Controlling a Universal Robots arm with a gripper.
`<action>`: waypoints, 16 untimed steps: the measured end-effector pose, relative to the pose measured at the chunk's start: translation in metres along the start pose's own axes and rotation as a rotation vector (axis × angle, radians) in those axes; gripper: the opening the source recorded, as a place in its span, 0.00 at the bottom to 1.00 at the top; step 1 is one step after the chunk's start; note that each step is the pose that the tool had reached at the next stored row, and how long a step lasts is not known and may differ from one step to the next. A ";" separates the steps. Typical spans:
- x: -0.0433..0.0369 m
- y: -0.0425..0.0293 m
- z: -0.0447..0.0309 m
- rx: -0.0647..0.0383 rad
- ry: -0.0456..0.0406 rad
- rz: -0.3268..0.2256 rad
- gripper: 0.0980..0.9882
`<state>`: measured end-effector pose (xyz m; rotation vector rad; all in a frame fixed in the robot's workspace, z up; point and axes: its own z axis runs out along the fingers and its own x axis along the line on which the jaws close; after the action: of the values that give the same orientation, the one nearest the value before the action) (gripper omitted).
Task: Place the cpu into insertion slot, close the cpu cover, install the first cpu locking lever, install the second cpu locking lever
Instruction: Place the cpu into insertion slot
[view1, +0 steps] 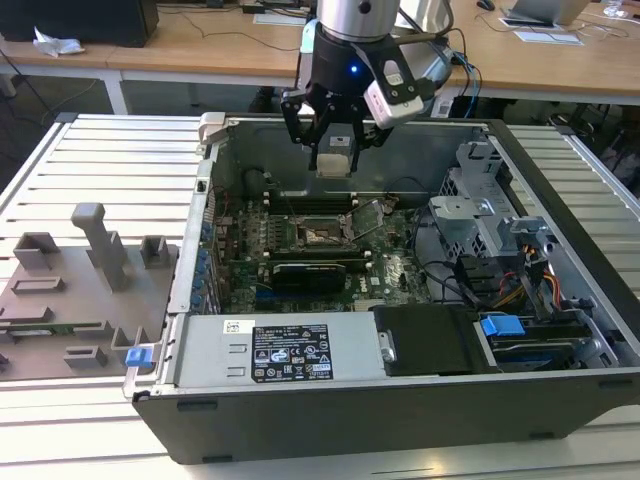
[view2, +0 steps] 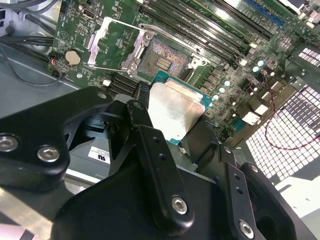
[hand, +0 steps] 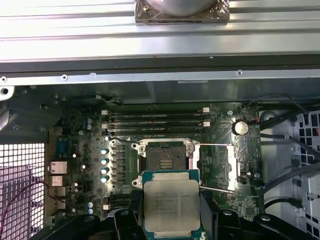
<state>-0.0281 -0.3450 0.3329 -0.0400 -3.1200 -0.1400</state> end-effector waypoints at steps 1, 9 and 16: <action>0.0000 0.0000 0.0004 0.000 0.0000 0.000 0.50; -0.0009 -0.0008 0.0088 0.000 -0.0001 0.000 0.50; -0.0040 -0.0004 0.0194 0.002 -0.0001 0.000 0.50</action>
<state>-0.0244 -0.3438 0.3135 -0.0402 -3.1202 -0.1365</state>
